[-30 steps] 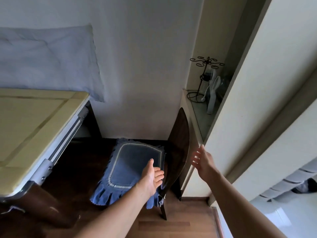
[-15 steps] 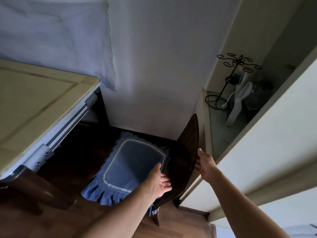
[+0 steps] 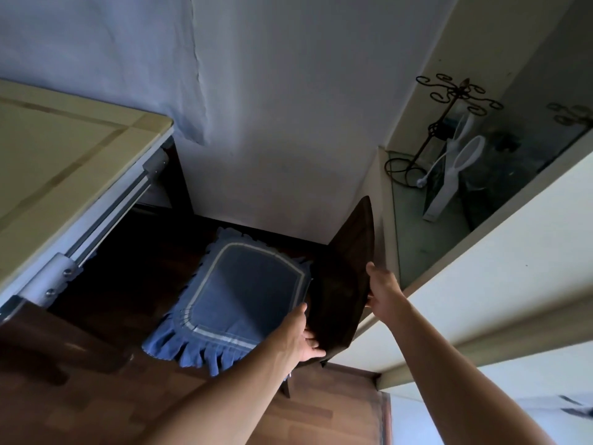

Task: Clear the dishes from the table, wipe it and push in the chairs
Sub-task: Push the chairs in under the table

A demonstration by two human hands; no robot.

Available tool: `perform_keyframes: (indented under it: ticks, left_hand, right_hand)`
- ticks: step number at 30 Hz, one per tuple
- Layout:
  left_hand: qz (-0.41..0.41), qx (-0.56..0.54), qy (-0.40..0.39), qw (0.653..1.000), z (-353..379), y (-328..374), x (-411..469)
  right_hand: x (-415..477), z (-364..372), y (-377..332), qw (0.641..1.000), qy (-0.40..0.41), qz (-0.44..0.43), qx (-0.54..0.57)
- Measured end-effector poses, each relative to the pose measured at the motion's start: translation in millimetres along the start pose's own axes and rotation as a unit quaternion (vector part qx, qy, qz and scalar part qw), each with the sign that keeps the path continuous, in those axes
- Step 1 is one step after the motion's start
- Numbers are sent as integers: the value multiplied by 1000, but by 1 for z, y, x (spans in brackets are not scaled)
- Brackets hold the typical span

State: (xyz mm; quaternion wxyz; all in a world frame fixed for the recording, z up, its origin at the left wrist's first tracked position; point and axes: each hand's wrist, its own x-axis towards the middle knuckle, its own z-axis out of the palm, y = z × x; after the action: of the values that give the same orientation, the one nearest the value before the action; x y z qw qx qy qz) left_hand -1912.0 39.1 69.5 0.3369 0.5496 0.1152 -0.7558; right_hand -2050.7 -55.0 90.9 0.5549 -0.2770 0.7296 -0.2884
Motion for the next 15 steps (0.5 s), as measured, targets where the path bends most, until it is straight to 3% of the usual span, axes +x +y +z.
perform_keyframes:
  ticks: [5, 10, 15]
  left_hand:
    - [-67, 2, 21, 998, 3, -9, 18]
    - [-82, 2, 9, 997, -4, -15, 33]
    - [-89, -103, 35, 990, -6, -9, 22]
  right_hand:
    - [-8, 2, -3, 1000, 4, 9, 27]
    - [-9, 7, -7, 1000, -5, 11, 19]
    - [-21, 27, -21, 1000, -22, -12, 4]
